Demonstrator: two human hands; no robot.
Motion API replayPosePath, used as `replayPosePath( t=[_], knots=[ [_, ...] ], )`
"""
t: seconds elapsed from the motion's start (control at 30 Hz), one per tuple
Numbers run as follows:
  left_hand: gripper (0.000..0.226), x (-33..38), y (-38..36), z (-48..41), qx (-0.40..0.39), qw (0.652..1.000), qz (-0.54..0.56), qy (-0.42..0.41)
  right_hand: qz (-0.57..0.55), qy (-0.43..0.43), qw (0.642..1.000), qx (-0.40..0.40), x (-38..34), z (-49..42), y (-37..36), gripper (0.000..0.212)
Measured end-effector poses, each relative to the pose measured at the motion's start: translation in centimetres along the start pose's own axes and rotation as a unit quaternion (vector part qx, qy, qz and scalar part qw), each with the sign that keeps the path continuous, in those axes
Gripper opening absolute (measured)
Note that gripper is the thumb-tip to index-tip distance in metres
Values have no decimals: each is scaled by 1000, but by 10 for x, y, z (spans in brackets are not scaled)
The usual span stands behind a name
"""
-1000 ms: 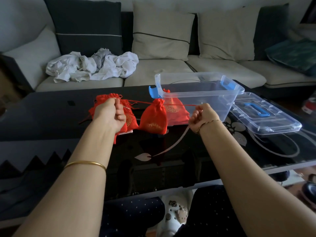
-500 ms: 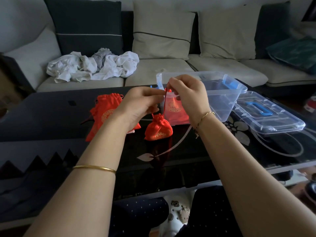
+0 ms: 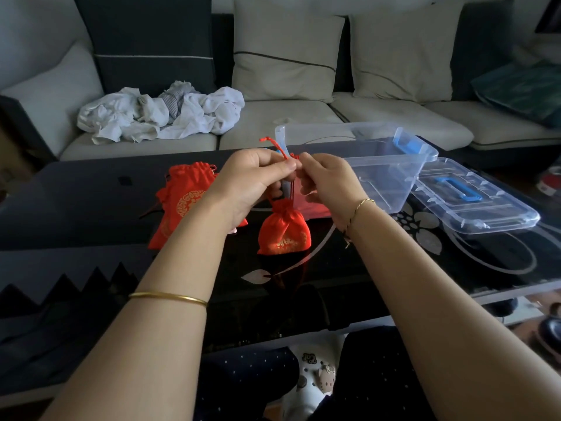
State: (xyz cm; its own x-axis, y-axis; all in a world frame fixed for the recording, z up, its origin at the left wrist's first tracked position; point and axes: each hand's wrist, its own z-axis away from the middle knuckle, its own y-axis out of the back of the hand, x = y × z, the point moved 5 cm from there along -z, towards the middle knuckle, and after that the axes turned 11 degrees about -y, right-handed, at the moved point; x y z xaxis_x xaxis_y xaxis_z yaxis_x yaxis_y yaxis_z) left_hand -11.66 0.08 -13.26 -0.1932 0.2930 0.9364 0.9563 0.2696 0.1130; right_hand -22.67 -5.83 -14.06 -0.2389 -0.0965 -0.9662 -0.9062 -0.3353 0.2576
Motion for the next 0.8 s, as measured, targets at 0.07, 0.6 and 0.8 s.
replayPosePath(
  t=[0.07, 0.6, 0.8],
  knots=[
    [14, -2, 1, -1, 18, 1000, 2, 2, -34, -7, 999, 7, 1, 0, 3, 35],
    [27, 19, 3, 3, 9, 922, -325, -211, -111, -65, 984, -125, 16, -1, -15, 25],
    [30, 22, 3, 6, 67, 879, -372, -293, -156, -112, 962, -196, 22, 0, -22, 23]
  ],
)
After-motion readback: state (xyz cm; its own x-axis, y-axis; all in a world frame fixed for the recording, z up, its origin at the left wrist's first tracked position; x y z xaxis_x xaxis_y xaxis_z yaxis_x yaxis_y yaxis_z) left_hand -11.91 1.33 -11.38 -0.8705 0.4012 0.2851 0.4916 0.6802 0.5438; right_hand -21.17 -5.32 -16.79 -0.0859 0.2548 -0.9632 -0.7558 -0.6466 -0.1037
